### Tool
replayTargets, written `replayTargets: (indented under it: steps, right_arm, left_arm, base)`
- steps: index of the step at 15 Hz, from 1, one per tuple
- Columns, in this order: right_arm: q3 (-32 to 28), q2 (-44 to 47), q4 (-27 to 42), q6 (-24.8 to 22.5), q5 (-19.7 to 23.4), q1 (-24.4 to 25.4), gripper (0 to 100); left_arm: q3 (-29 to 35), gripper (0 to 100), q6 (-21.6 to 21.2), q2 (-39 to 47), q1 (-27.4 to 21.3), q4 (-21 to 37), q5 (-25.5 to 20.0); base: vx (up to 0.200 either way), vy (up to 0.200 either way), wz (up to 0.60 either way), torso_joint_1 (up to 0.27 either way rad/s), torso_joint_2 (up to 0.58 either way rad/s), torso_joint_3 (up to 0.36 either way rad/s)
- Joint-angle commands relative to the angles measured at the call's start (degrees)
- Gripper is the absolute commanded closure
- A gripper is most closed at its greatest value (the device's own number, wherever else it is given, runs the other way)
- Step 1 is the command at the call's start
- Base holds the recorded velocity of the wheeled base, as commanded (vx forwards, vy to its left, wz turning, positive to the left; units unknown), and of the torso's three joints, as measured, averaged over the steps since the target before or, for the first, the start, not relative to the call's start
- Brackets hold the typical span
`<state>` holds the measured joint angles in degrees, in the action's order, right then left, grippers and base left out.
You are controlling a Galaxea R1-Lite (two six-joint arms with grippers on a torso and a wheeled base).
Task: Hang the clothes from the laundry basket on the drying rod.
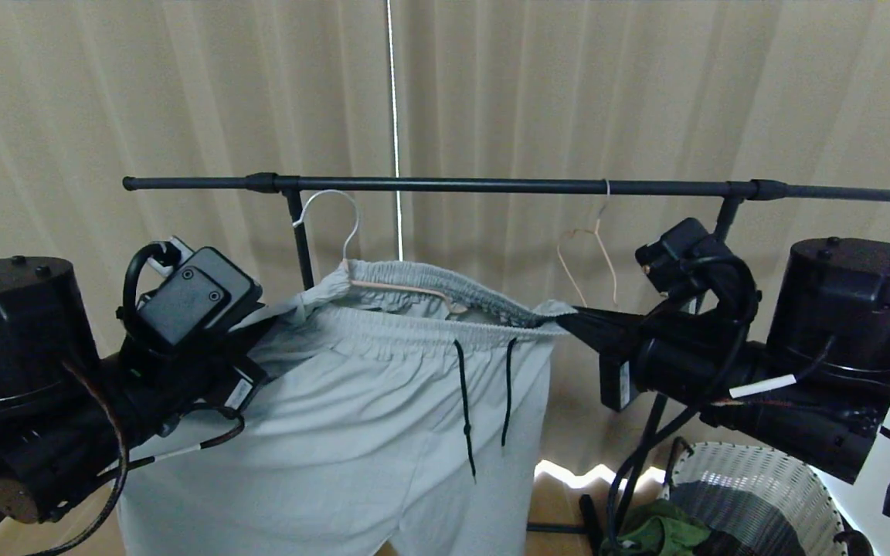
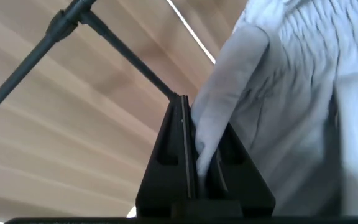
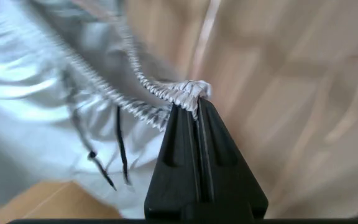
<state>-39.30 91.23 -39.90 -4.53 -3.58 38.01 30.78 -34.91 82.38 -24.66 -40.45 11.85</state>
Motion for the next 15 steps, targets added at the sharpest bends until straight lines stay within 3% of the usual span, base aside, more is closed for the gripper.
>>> replayTargets:
  steps: [1, 2, 5, 8, 12, 15]
  right_arm:
    - [-0.1, -1.2, 3.2, 0.0, 0.2, 6.4, 100]
    - [-0.2, -1.1, 3.6, -0.1, 0.1, 6.8, 0]
    - [-0.3, 0.3, 4.1, -1.3, -0.2, 6.7, 0]
    - [-1.4, 0.2, 4.0, -6.2, -0.3, 4.6, 0]
    - [-8.2, 3.4, 3.8, -12.9, -0.3, 2.6, 0]
    - [-13.2, 7.6, 3.8, -15.1, -0.3, 1.8, 0]
  left_arm:
    - [1.0, 100, 0.3, 1.3, -0.2, -0.1, 0.0]
    - [1.3, 100, 0.3, 1.6, -0.2, -0.1, 0.0]
    - [2.4, 100, 3.1, 1.6, -2.4, -0.1, -0.1]
    - [2.5, 100, 3.4, 1.7, -3.1, -0.2, -0.5]
    - [1.0, 100, 4.4, 1.6, -5.7, -4.7, -3.0]
    - [-0.1, 100, 4.1, 1.4, -7.2, -6.7, -4.7]
  base:
    - [0.000, 0.000, 0.00, 0.000, 0.00, 0.000]
    - [0.000, 0.000, 0.00, 0.000, 0.00, 0.000]
    - [0.000, 0.000, 0.00, 0.000, 0.00, 0.000]
    - [0.000, 0.000, 0.00, 0.000, 0.00, 0.000]
    - [0.000, 0.000, 0.00, 0.000, 0.00, 0.000]
    - [0.000, 0.000, 0.00, 0.000, 0.00, 0.000]
